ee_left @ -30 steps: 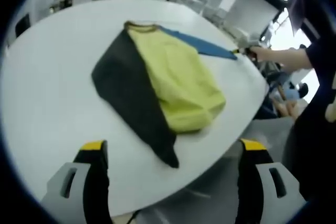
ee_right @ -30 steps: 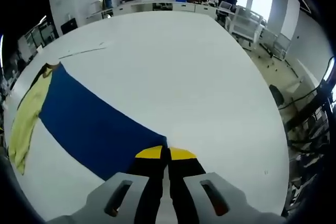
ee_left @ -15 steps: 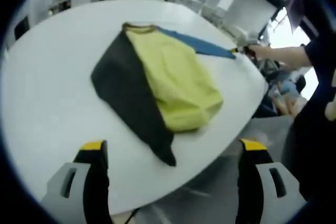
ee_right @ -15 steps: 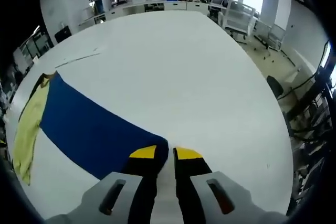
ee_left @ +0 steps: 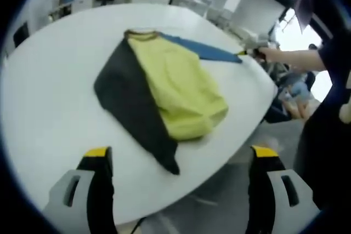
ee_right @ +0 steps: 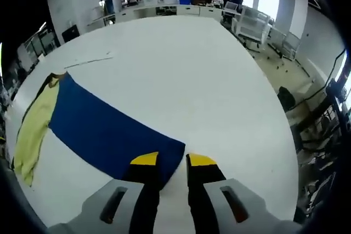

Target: Fold the garment on the visible template until the final outline fits inside the template.

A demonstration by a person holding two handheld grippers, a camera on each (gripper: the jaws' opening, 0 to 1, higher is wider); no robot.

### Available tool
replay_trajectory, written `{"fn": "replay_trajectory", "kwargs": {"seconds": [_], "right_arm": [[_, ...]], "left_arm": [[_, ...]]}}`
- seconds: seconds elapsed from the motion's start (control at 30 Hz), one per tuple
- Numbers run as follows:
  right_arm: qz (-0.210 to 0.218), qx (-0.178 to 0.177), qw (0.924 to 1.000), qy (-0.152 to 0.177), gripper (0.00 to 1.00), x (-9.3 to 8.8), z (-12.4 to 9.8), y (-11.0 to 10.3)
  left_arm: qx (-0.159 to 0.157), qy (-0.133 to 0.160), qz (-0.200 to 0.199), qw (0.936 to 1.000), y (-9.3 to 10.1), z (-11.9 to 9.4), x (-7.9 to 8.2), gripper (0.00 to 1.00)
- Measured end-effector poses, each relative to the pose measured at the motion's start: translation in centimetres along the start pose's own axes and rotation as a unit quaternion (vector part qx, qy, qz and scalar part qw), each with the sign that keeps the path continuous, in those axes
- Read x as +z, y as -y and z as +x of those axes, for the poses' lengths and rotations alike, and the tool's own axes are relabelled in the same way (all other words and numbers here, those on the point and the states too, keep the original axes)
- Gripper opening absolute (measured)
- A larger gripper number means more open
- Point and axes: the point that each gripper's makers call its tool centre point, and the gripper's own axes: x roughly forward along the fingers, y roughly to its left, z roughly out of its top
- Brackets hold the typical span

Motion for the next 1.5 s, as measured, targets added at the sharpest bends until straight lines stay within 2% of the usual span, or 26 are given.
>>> {"fn": "replay_trajectory", "kwargs": {"seconds": [0.17,0.2,0.33,0.47,0.6,0.7,0.9,1.1,1.4,1.5], "right_arm": [[-0.007,0.008,0.9999,0.013,0.22,0.5,-1.9,-1.5],[-0.010,0.011,0.9998,0.016,0.23,0.3,-2.9,-2.7],[-0.021,0.024,0.9993,0.021,0.26,-0.1,-4.1,-4.6],[-0.031,0.033,0.9988,0.020,0.32,-0.6,-6.1,-7.3],[-0.041,0.040,0.9981,0.022,0.37,-0.9,-8.1,-9.9],[-0.035,0.049,0.9978,0.028,0.42,-0.8,-9.5,-11.7],[-0.025,0.074,0.9951,0.061,0.51,0.3,-12.3,-15.6],[-0.022,0.108,0.9905,0.083,0.61,0.3,-14.3,-19.1],[-0.004,0.138,0.9848,0.106,0.67,-1.2,-16.7,-22.0],[-0.011,0.141,0.9851,0.098,0.69,-2.2,-16.8,-22.5]], "left_arm": [[0.000,0.016,0.005,0.9999,0.0,-0.7,0.5,0.99],[-0.002,0.020,0.007,0.9998,0.1,-0.8,0.5,0.99],[-0.011,0.029,0.009,0.9995,0.5,-1.2,0.3,0.99],[-0.013,0.033,0.010,0.9993,0.5,-1.5,-0.3,0.99],[-0.013,0.042,0.023,0.9988,0.4,-1.7,0.1,0.99],[-0.006,0.041,0.048,0.9980,0.1,-1.9,0.5,0.99],[0.000,0.048,0.067,0.9966,-0.1,-2.4,1.1,0.99],[0.002,0.046,0.075,0.9961,0.1,-2.8,0.8,0.99],[0.002,0.049,0.085,0.9952,0.7,-3.4,1.0,0.99],[0.003,0.047,0.087,0.9951,0.8,-3.5,0.8,0.99]]}}
